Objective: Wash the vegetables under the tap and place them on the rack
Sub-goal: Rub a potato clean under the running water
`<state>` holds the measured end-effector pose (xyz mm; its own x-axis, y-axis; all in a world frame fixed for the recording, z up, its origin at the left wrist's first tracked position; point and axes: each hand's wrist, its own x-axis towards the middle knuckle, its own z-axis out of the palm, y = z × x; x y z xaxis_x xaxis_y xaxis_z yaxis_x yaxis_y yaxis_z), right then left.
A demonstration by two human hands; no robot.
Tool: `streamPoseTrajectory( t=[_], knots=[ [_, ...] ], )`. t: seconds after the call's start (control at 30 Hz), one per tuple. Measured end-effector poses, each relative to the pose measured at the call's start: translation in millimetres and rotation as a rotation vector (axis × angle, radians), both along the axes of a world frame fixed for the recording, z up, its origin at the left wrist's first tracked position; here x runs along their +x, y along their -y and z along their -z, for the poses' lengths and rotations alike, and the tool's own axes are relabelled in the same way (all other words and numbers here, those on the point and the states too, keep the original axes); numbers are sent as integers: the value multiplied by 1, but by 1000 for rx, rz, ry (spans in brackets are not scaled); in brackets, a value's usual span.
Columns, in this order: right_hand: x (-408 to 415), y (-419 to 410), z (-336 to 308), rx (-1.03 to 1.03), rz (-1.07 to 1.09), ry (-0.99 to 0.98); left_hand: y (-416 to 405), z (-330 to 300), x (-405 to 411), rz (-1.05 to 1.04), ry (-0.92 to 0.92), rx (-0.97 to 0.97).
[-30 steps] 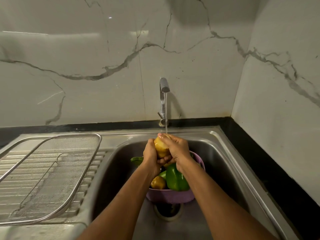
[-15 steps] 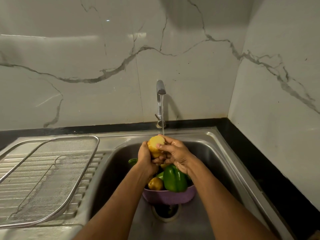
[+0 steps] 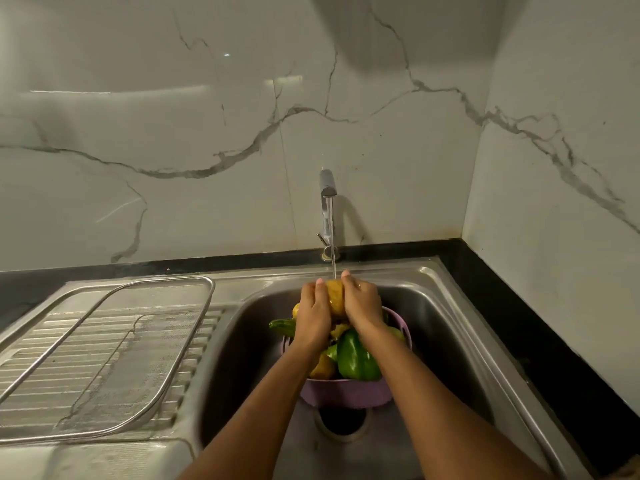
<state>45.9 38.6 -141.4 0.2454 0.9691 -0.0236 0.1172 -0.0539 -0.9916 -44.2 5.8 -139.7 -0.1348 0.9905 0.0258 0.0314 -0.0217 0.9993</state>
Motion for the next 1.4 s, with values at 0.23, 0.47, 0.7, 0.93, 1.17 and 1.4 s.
streamPoseTrajectory(
  t=[0.23,0.47,0.7,0.93,1.17,1.4],
  knots=[
    [-21,33,-6,424,62,69,26,-9,-18,-102,-266,301],
    [-14,38,2,224,25,558,32,10,-34,-65,-401,193],
    [-31,49,-8,625,190,348,37,-2,-28,-170,-308,509],
    [-31,51,-9,676,218,374,42,-7,-25,-207,-319,547],
    [-21,47,0,254,114,636,38,13,-37,-78,-419,291],
    [-9,43,9,121,63,551,30,11,-40,194,-475,105]
  ],
)
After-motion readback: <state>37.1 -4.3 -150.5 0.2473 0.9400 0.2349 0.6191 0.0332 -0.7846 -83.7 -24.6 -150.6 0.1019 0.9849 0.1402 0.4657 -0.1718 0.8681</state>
